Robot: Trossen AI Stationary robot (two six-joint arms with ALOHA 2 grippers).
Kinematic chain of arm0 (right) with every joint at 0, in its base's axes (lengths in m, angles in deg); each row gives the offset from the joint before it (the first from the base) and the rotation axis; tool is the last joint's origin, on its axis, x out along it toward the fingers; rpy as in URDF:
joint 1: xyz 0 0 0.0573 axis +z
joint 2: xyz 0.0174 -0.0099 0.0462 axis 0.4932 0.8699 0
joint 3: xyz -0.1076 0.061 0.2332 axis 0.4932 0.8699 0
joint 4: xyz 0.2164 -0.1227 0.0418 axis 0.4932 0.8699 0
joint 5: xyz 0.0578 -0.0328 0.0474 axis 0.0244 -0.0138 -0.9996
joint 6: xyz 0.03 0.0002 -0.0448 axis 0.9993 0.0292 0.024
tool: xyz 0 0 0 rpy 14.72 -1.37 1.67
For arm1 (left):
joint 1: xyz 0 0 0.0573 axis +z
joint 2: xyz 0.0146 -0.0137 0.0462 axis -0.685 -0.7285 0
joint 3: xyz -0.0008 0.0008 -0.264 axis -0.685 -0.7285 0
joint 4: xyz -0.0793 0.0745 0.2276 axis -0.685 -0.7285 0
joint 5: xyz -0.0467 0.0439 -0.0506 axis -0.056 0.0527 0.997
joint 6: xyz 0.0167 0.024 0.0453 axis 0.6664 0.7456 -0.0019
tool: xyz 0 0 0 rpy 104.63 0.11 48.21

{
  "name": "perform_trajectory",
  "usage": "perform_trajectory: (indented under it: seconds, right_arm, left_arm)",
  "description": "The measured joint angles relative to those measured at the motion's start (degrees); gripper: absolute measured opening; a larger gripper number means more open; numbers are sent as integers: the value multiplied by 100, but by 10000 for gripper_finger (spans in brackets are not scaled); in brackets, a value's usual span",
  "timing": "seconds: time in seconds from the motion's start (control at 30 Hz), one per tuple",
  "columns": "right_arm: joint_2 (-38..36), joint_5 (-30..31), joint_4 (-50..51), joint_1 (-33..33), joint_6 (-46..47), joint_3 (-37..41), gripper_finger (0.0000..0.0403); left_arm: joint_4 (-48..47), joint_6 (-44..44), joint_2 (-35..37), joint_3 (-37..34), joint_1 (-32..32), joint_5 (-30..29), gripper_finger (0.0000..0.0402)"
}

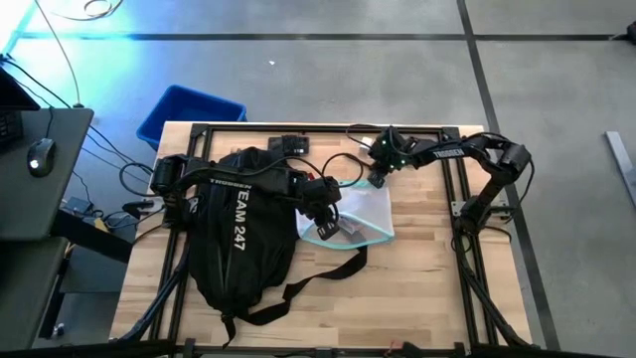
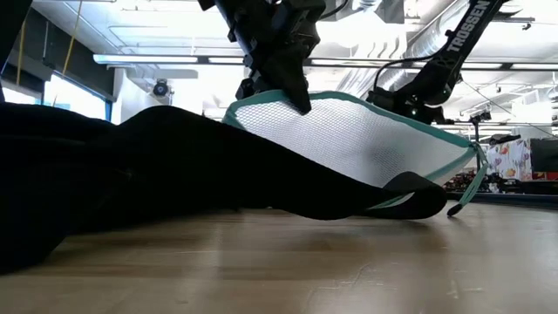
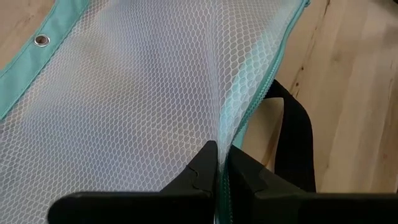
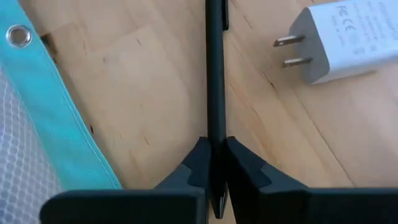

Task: Unpack backpack
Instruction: Put the black pen into the transparent zip bag

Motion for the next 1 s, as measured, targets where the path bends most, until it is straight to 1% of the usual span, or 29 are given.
perform_trajectory:
  seconds: [0.1,0.2,0.43,0.53,0.63,0.73,0.77,0.8,0.83,0.9,1.0]
  right_arm:
    - [-317,13,227,66,124,43,5]
    - [-780,-90,745,115,290,99,3]
    - [-2090,-151,1515,330,517,78,0]
    - [-2759,-322,1783,554,668,62,0]
    - [-3528,-608,2127,913,929,65,4]
    - [-4238,-1341,2551,1492,1133,56,4]
    - [-4428,-1491,2744,1717,1288,56,3]
    - [-4597,-1471,2930,1967,1522,56,3]
    - [-4721,-1317,3122,2220,1802,56,3]
    - [-4843,-785,3409,2637,2212,56,2]
    - [-4760,-44,3194,2967,2215,56,1]
  left_arm:
    - [4,-17,0,0,0,-12,0]
    - [6,-20,0,0,0,-17,0]
    - [6,-22,0,0,0,-273,0]
    - [12,-22,0,0,8,-317,0]
    - [10,-48,0,0,22,-330,0]
    - [34,-162,0,0,50,-494,0]
    - [54,-192,0,0,66,-542,0]
    - [71,-210,0,0,81,-563,0]
    - [90,-212,0,0,91,-567,0]
    - [114,-190,0,0,103,-573,0]
    - [152,-173,0,0,100,-556,0]
